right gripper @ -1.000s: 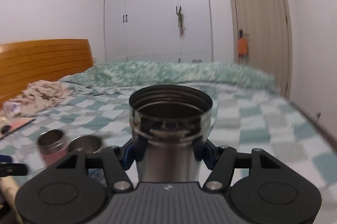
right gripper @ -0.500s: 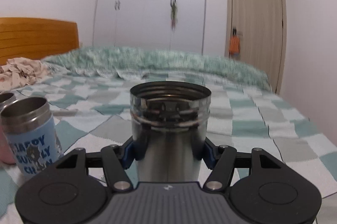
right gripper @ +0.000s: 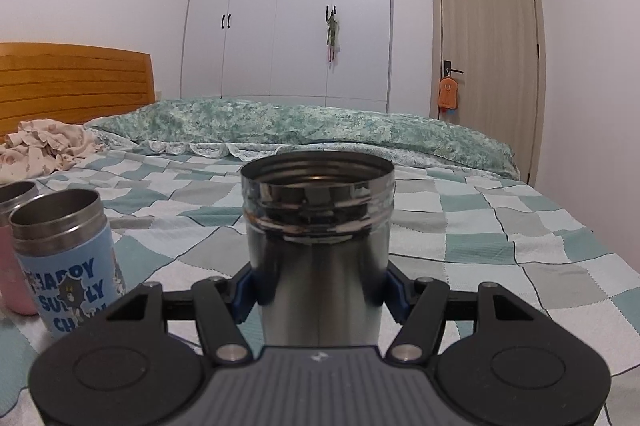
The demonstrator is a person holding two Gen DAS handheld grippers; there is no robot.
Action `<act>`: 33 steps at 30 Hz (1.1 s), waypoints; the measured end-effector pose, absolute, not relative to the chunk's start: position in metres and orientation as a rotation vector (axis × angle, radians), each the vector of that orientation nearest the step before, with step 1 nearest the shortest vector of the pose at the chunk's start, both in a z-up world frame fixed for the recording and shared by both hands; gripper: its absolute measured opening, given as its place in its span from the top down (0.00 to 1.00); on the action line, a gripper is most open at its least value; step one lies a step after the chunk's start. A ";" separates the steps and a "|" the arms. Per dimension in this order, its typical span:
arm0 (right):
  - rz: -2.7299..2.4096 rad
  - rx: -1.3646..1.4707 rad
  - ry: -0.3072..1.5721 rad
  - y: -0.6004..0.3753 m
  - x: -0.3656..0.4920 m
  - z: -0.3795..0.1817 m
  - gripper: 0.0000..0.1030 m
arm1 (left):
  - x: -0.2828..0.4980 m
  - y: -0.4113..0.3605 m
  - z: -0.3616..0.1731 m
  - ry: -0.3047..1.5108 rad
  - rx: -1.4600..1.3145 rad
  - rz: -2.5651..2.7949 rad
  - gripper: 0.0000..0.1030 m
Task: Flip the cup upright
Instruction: 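Lower the upright tumbler onto the bed beside the blue cup and open the right tool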
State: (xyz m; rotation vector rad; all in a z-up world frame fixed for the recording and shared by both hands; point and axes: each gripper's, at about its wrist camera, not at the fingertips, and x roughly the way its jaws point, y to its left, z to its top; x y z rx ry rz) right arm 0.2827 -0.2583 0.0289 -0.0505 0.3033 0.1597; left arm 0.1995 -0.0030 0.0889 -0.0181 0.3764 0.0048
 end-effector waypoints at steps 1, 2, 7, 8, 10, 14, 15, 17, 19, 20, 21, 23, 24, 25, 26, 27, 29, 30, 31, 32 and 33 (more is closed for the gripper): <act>0.162 -0.050 0.304 -0.258 0.282 0.029 0.35 | 0.201 -0.003 0.089 0.376 -0.019 0.007 0.00; 0.164 -0.051 0.301 -0.259 0.282 0.030 0.32 | 0.202 -0.003 0.089 0.372 -0.019 0.010 0.00; 0.161 -0.069 0.278 -0.260 0.269 0.036 0.09 | 0.200 -0.003 0.090 0.358 -0.015 0.015 0.00; 0.160 -0.072 0.269 -0.261 0.265 0.038 0.07 | 0.199 -0.003 0.091 0.356 -0.017 0.014 0.00; 0.157 -0.076 0.242 -0.264 0.252 0.043 0.02 | 0.194 -0.001 0.093 0.350 -0.021 0.011 0.00; 0.162 -0.090 0.204 -0.267 0.218 0.054 0.00 | 0.176 0.002 0.099 0.328 -0.024 -0.003 0.00; 0.166 -0.093 0.194 -0.267 0.207 0.057 0.00 | 0.170 0.003 0.100 0.322 -0.024 -0.010 0.00; 0.178 -0.093 0.174 -0.267 0.183 0.062 0.00 | 0.156 0.006 0.101 0.312 -0.022 -0.022 0.00; 0.190 -0.088 0.158 -0.266 0.158 0.067 0.00 | 0.142 0.010 0.101 0.301 -0.027 -0.041 0.00; 0.197 -0.083 0.152 -0.266 0.144 0.068 0.00 | 0.135 0.012 0.100 0.296 -0.030 -0.050 0.00; 0.201 -0.078 0.147 -0.266 0.131 0.068 0.00 | 0.126 0.014 0.098 0.289 -0.032 -0.060 0.00; 0.206 -0.060 0.143 -0.267 0.105 0.067 0.00 | 0.110 0.017 0.093 0.278 -0.035 -0.073 0.00; 0.210 -0.052 0.140 -0.268 0.095 0.065 0.00 | 0.102 0.019 0.090 0.273 -0.038 -0.083 0.00; 0.210 -0.049 0.135 -0.267 0.084 0.062 0.00 | 0.094 0.020 0.085 0.267 -0.042 -0.093 0.00; 0.208 -0.051 0.132 -0.268 0.072 0.057 0.00 | 0.085 0.022 0.080 0.255 -0.045 -0.098 0.00; 0.207 -0.054 0.130 -0.268 0.063 0.054 0.00 | 0.079 0.023 0.075 0.245 -0.043 -0.094 0.00; 0.204 -0.060 0.129 -0.268 0.047 0.045 0.00 | 0.066 0.022 0.063 0.223 -0.028 -0.075 0.00; 0.202 -0.058 0.129 -0.269 0.039 0.040 0.00 | 0.061 0.021 0.058 0.214 -0.024 -0.066 0.00; 0.200 -0.055 0.128 -0.270 0.032 0.035 0.00 | 0.056 0.022 0.053 0.206 -0.022 -0.059 0.00; 0.197 -0.057 0.125 -0.270 0.026 0.030 0.00 | 0.051 0.022 0.047 0.195 -0.017 -0.052 0.00; 0.188 -0.065 0.118 -0.269 0.020 0.025 0.00 | 0.046 0.021 0.041 0.181 -0.010 -0.043 0.00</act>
